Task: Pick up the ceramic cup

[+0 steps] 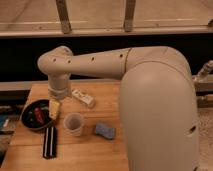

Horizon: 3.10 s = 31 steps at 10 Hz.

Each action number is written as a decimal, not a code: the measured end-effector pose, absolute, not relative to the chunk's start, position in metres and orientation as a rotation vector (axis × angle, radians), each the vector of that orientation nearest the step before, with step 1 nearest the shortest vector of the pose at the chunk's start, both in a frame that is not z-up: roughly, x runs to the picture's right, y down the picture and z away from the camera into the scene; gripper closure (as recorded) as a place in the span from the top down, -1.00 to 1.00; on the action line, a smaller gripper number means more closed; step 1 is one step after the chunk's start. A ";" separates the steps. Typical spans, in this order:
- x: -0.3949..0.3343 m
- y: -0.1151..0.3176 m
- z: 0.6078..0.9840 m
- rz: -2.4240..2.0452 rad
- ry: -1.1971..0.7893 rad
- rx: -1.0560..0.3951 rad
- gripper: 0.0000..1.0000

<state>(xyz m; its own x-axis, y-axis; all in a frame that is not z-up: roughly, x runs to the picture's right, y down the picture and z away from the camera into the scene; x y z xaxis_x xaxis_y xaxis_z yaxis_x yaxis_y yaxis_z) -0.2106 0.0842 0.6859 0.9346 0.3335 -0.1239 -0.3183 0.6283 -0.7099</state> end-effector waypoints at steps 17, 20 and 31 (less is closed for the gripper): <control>-0.211 0.084 0.686 0.374 -0.020 -0.810 0.60; -0.211 0.084 0.686 0.373 -0.020 -0.810 0.60; -0.131 0.067 0.736 0.380 0.119 -0.783 0.60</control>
<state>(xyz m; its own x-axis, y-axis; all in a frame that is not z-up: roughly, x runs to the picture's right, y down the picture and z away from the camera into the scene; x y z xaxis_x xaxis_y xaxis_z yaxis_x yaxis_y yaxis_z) -0.1315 0.0675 0.7363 0.9256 0.2894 -0.2438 -0.3768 0.6446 -0.6652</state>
